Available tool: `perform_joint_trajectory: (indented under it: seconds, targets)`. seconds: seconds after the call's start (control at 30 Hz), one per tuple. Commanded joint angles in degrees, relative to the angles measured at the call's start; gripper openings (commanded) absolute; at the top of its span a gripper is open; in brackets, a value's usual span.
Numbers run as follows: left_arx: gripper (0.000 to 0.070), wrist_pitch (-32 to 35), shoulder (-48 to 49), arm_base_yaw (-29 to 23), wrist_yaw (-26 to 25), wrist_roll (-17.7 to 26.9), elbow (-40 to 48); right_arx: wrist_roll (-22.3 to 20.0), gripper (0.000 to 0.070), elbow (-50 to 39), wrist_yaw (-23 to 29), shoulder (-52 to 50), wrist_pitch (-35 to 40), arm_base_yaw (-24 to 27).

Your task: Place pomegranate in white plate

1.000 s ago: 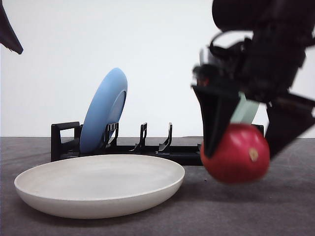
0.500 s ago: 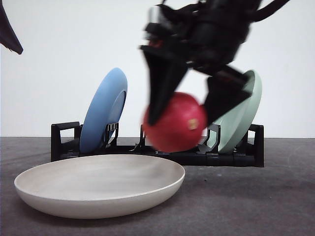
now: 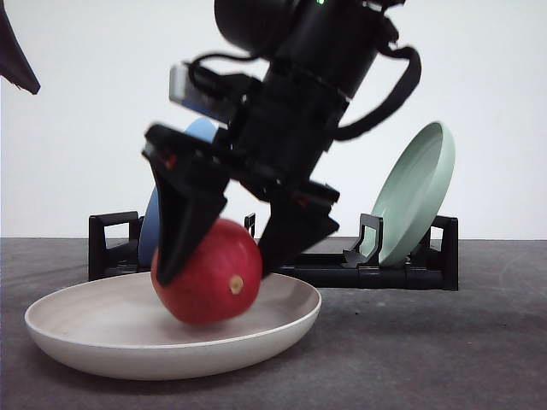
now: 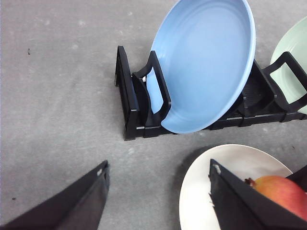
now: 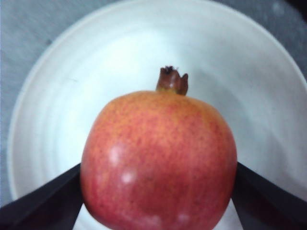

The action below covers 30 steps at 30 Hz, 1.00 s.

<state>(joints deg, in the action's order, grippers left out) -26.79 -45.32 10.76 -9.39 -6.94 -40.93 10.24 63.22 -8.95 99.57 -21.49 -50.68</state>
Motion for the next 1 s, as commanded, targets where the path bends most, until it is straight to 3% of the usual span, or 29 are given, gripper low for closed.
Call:
perform_joint_trajectory:
  seconds: [0.0,0.17,0.37,0.57,0.67,0.77,0.97]
  targets:
    - [0.0389,0.63,-0.37,0.13,-0.26,-0.02,-0.46,-0.81,0.0481,1.36,-0.03,1.31,0.59,-0.83]
    - [0.0389,0.63,-0.37,0.13,-0.26,-0.02,-0.46,-0.83,0.0484,1.36,-0.04,1.72,0.74,-0.9]
    - [0.0389,0.61,-0.37,0.13,-0.26,-0.04,-0.46,-0.39,0.0604,1.38,-2.0,0.65,-0.08,-0.86]
    - [0.039,0.61,-0.37,0.13,-0.26,-0.04,-0.46,-0.92,0.0604,1.38,-0.72,-5.29,-1.73,-0.83]
    - [0.0389,0.63,-0.37,0.13,-0.26,-0.04,-0.46,-3.57,0.0604,1.38,0.82,-10.08,-3.16,-0.83]
    - [0.0389,0.63,-0.37,0.13,-0.26,-0.04,-0.46,-5.0,0.0604,0.96,4.66,-14.62,-4.71,-0.81]
    - [0.0389,0.61,-0.37,0.13,-0.26,-0.04,-0.46,-4.98,0.0603,-7.9,5.97,-24.15,1.86,1.15]
